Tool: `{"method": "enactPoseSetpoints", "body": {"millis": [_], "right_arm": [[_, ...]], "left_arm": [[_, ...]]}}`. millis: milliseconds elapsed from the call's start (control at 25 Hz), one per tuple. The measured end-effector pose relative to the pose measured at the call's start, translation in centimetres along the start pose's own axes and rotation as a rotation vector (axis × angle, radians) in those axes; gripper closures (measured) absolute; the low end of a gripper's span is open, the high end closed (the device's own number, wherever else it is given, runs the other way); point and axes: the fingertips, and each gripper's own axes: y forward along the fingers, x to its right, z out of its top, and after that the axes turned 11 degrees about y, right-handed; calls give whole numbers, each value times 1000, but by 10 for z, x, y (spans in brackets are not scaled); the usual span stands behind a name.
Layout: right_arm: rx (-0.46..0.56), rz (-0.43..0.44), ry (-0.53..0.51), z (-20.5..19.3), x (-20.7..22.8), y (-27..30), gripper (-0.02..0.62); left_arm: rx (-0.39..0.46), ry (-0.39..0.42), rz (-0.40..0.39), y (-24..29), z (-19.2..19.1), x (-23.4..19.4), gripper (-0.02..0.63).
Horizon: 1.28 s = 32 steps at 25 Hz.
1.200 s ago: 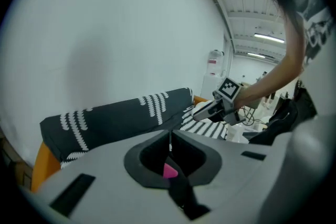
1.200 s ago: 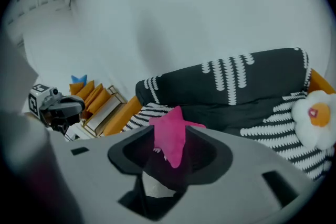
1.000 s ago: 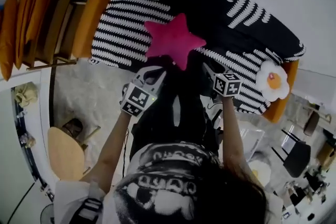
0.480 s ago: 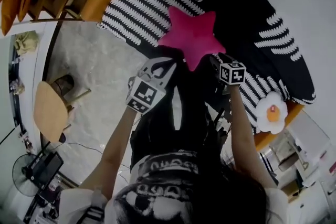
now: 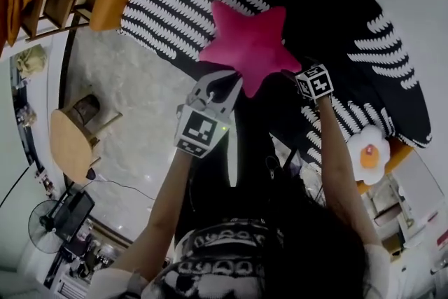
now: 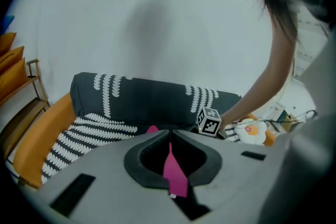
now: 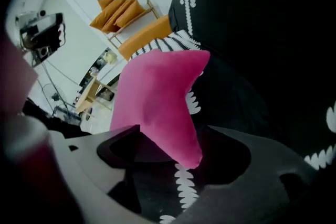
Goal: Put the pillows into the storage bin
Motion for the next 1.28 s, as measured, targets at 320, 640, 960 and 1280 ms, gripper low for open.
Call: {"method": "enactPoseSetpoints", "body": {"millis": [320, 640, 960, 1280], "right_arm": [[-205, 221, -193, -6, -2, 47, 164], [-219, 363, -72, -28, -31, 61, 221], [-154, 408, 357, -29, -84, 41, 298], [56, 458, 653, 6, -157, -2, 371]], "left_arm": [[-80, -14, -22, 25, -23, 12, 592], [-99, 26, -69, 41, -24, 28, 592], [-71, 58, -47, 20, 0, 20, 592], [-36, 105, -57, -34, 13, 24, 592]]}}
